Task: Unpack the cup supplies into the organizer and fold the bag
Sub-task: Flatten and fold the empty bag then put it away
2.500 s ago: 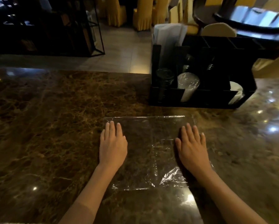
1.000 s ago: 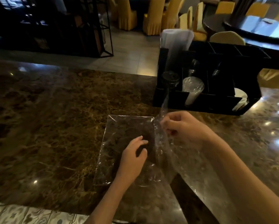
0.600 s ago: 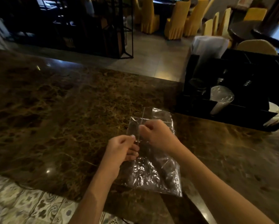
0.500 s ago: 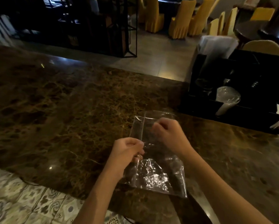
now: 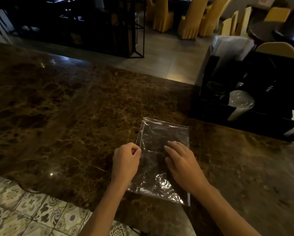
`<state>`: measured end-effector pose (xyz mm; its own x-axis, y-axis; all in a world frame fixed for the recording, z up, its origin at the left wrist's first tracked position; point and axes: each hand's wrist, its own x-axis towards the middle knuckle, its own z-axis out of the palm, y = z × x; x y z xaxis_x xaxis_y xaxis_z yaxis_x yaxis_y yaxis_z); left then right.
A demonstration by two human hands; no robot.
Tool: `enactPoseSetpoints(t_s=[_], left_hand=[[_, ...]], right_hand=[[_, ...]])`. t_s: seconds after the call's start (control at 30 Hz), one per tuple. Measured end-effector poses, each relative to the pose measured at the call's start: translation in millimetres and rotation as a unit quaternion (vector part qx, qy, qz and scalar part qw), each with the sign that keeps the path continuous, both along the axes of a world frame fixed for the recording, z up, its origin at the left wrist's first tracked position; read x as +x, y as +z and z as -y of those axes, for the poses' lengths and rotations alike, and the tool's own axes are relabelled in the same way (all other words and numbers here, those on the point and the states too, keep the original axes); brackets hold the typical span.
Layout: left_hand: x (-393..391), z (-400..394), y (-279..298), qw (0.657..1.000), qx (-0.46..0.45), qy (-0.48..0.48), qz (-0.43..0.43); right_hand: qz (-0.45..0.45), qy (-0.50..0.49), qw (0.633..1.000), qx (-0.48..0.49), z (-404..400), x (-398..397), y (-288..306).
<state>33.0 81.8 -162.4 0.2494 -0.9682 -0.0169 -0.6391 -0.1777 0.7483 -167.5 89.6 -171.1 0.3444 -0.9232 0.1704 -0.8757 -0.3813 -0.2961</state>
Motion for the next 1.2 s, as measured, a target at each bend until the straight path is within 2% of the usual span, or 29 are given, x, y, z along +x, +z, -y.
enactPoseSetpoints(t_s=[0.23, 0.5, 0.7, 1.0, 1.2], left_hand=[[1, 3, -10, 0.997, -0.020, 0.019, 0.065], [5, -3, -18, 0.996, -0.031, 0.012, 0.087], [16, -19, -25, 0.990, -0.042, 0.006, 0.132], [35, -57, -25, 0.984, 0.074, 0.024, 0.159], [51, -70, -24, 0.979, 0.133, -0.012, 0.152]], right_hand=[[-0.098, 0.013, 0.991, 0.086, -5, 7, -18], [-0.127, -0.014, 0.987, 0.102, -10, 19, -15], [-0.113, 0.094, 0.987, 0.065, 18, 55, -13], [-0.137, 0.007, 0.987, 0.083, 100, 60, -26], [-0.129, -0.031, 0.983, 0.125, 138, 59, -17]])
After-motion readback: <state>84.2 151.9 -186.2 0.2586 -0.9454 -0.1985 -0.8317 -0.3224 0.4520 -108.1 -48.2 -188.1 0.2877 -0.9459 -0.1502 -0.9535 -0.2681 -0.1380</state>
